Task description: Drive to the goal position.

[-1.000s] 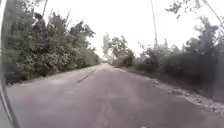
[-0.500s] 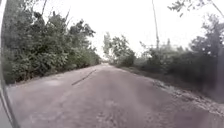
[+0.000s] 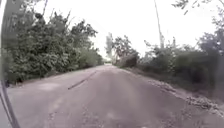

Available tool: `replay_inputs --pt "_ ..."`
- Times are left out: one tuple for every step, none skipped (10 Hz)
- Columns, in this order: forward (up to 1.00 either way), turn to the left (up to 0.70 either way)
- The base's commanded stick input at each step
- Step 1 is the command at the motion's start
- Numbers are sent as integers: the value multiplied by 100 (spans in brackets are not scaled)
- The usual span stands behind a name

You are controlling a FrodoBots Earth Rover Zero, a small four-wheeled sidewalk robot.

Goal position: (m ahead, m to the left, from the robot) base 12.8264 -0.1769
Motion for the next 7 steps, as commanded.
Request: replay_inputs --pt "70 0" --pt "70 0" --pt "70 0" --pt "70 0" --pt "70 0" --pt "70 0" --pt "70 0"
